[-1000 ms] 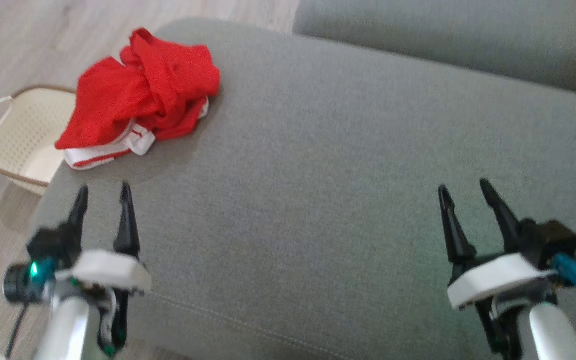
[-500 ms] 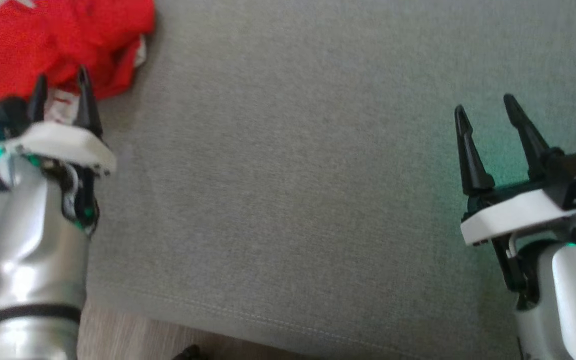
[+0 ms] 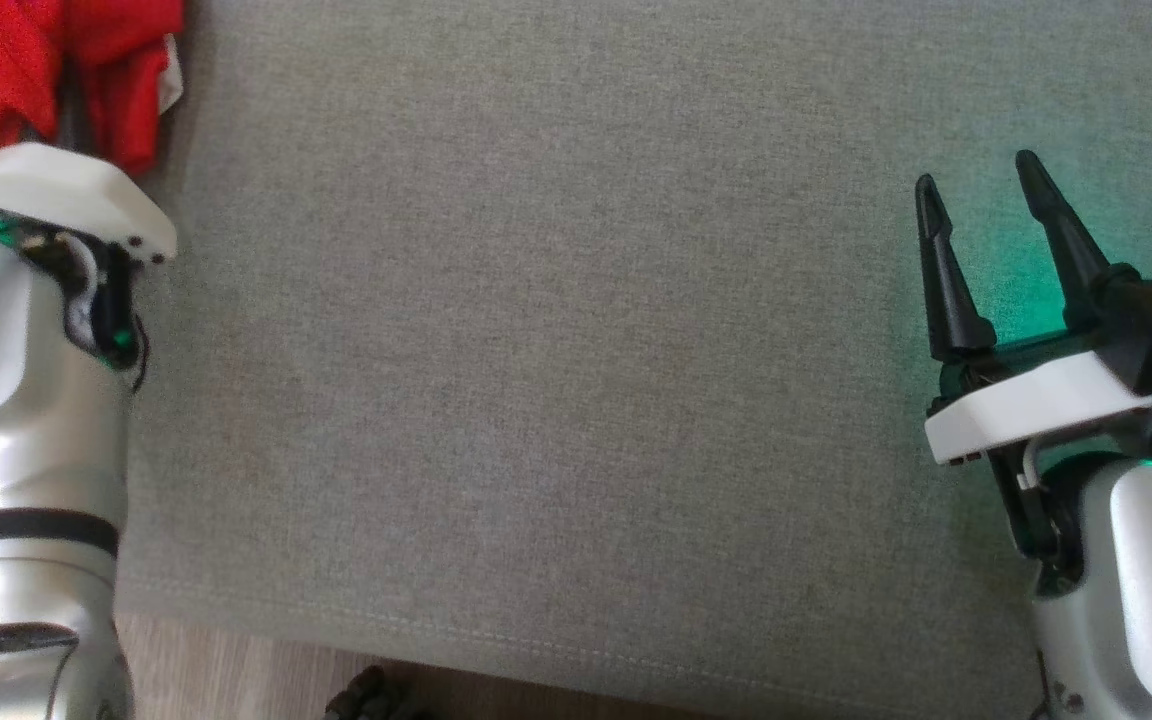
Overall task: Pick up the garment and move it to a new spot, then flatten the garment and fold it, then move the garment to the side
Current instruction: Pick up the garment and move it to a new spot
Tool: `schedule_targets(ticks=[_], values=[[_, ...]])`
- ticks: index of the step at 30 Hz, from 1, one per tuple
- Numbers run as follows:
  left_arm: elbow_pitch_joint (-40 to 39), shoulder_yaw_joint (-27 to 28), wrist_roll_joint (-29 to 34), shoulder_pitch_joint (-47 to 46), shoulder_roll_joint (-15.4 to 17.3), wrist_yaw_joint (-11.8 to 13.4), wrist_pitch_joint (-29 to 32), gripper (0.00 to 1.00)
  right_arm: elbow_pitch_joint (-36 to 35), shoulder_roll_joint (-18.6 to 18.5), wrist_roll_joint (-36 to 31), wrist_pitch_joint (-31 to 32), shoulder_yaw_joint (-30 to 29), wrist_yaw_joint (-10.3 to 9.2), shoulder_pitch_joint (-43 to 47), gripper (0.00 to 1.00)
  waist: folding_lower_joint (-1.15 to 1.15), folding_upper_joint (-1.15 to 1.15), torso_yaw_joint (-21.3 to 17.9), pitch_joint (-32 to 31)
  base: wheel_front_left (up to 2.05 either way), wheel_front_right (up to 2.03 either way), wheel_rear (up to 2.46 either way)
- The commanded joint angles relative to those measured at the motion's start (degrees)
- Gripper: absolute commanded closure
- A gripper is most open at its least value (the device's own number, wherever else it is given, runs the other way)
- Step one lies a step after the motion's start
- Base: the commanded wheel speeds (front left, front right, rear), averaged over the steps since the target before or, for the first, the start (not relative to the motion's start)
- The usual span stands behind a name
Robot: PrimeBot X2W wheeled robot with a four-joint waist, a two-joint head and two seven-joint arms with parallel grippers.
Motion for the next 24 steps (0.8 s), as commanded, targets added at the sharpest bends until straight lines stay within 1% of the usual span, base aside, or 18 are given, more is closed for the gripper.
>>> schedule_targets(ticks=[1, 5, 12, 17, 20, 24], values=[[-3.3, 2.3, 0.7, -0.7, 4.4, 0.2, -0.7, 1.00, -1.7, 0.3, -0.4, -0.6, 1.1, 0.44, -1.0, 0.00, -0.01, 0.00, 0.3, -0.6, 0.00, 0.00, 0.00], [-10.8, 3.8, 2.5, 2.1, 4.7, 1.0, -0.7, 1.00, -0.9, 0.7, -0.1, -1.6, 0.2, 0.44, -0.8, 0.00, -0.01, 0.00, 0.7, -2.6, 0.00, 0.00, 0.00], [-27.3, 6.7, 5.6, 10.9, 4.4, 1.5, -0.7, 1.00, 1.2, 1.5, 1.0, -3.9, -1.0, 0.44, 0.8, 0.00, -0.01, 0.00, 0.4, -9.4, 0.00, 0.00, 0.00], [-37.0, 7.4, 6.7, 19.6, 3.4, 0.9, -0.7, 1.00, 2.7, 2.0, 2.3, -5.6, -1.6, 0.44, 3.1, 0.00, -0.01, 0.00, -1.0, -14.9, 0.00, 0.00, 0.00], [-42.4, 7.5, 6.9, 25.5, 2.5, 1.1, -0.7, 1.00, 3.2, 2.1, 3.2, -6.1, -1.8, 0.44, 5.1, 0.00, -0.01, 0.00, -2.0, -17.9, 0.00, 0.00, 0.00], [-50.4, 6.8, 7.6, 33.4, 1.2, 2.1, 0.3, 1.00, 3.1, 2.2, 4.8, -6.5, -1.7, 0.44, 7.6, 0.00, -0.01, 0.00, -3.6, -20.7, 0.00, 0.00, 0.00]])
